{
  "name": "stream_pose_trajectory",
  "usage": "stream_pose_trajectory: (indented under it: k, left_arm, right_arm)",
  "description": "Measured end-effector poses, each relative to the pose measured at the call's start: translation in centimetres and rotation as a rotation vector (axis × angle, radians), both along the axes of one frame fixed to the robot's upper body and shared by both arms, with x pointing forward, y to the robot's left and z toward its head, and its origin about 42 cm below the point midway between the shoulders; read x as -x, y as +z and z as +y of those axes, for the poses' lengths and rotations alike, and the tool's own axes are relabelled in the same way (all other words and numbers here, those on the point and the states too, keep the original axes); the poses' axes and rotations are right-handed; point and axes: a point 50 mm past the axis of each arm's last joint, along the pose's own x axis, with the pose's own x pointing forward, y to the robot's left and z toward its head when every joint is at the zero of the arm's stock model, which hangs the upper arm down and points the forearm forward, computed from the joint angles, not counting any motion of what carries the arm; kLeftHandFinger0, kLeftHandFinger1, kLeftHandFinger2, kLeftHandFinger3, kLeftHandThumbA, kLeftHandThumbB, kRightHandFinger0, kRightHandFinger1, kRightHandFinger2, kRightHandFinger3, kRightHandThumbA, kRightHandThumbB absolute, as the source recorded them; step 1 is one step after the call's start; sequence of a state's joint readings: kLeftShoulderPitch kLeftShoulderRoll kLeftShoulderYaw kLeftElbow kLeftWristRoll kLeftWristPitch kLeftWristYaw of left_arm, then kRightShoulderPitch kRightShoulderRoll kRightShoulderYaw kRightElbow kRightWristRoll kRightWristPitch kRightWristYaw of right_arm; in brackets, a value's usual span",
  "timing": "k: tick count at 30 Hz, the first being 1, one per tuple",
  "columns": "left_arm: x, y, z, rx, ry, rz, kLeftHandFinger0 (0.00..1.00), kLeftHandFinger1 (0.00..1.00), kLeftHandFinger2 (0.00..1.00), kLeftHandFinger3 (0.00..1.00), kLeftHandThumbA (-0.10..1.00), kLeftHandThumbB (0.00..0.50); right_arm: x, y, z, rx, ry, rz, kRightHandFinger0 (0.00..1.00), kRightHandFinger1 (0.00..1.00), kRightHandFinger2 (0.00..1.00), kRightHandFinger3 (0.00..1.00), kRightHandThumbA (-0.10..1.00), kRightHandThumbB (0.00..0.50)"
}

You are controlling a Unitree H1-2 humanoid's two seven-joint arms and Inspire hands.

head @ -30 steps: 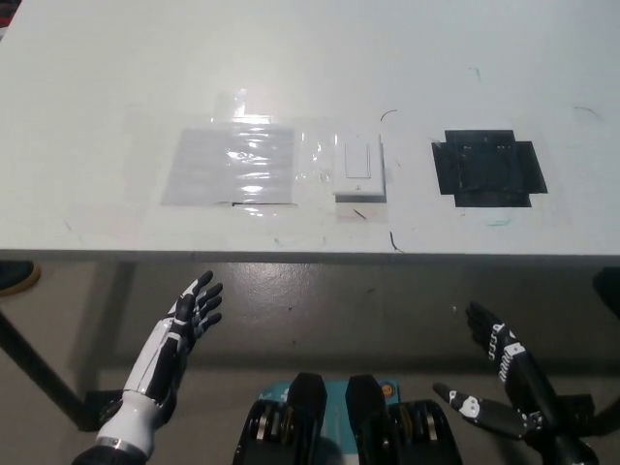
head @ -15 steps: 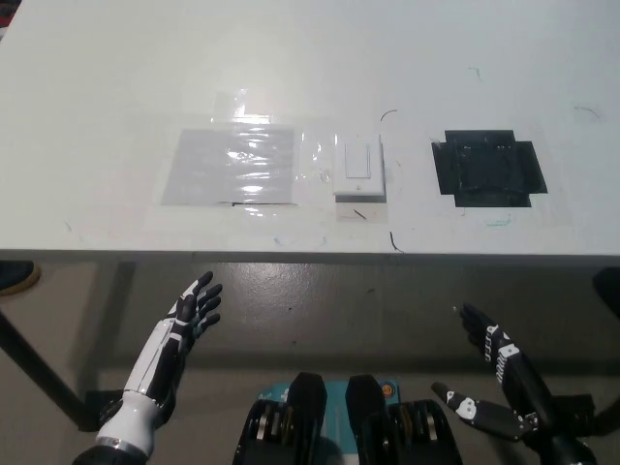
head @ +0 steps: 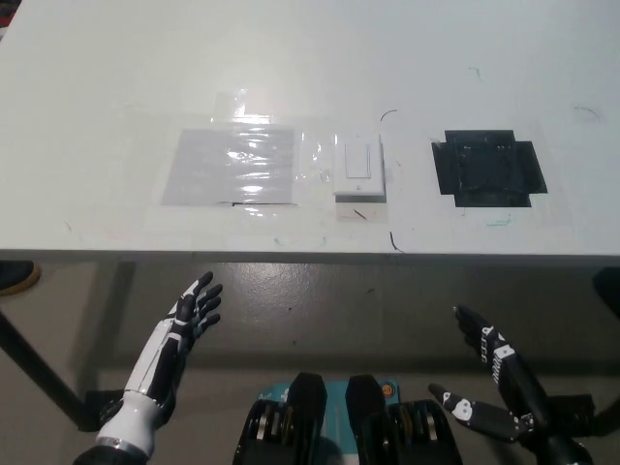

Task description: A white switch is kept at the centre of the table close to the robot and the robot uses its right hand to press it to turn it on

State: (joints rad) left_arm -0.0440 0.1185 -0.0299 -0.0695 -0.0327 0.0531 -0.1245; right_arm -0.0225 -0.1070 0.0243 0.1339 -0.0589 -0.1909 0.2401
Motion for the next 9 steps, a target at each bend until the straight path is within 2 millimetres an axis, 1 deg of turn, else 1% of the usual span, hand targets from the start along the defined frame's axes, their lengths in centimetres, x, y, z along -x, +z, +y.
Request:
stream_pose_trajectory:
  k: [2,4,5,7,9]
  left_arm:
    - [-0.01,-0.04,0.02,0.001,0.000,0.002,1.00,1.00,1.00,1.00,1.00,0.000]
    - [-0.01,-0.04,0.03,0.003,0.001,0.002,1.00,1.00,1.00,1.00,1.00,0.004]
    - [-0.01,-0.04,0.03,0.005,0.002,0.001,1.00,1.00,1.00,1.00,1.00,0.005]
    - [-0.01,-0.04,0.02,0.007,0.003,0.001,1.00,1.00,1.00,1.00,1.00,0.005]
    - [-0.01,-0.04,0.02,0.008,0.003,0.001,1.00,1.00,1.00,1.00,1.00,0.004]
  right_arm:
    - [-0.01,0.00,0.00,0.000,0.000,0.000,1.00,1.00,1.00,1.00,0.84,0.159]
    - [-0.03,0.02,-0.01,0.000,0.000,-0.001,1.00,1.00,1.00,1.00,0.90,0.154]
    - [-0.04,0.03,-0.01,0.000,0.000,-0.002,1.00,1.00,1.00,1.00,0.92,0.151]
    - [-0.04,0.04,0.00,0.000,0.001,-0.004,1.00,1.00,1.00,1.00,0.95,0.129]
    - [-0.05,0.07,0.00,0.000,0.001,-0.007,1.00,1.00,1.00,1.00,0.96,0.128]
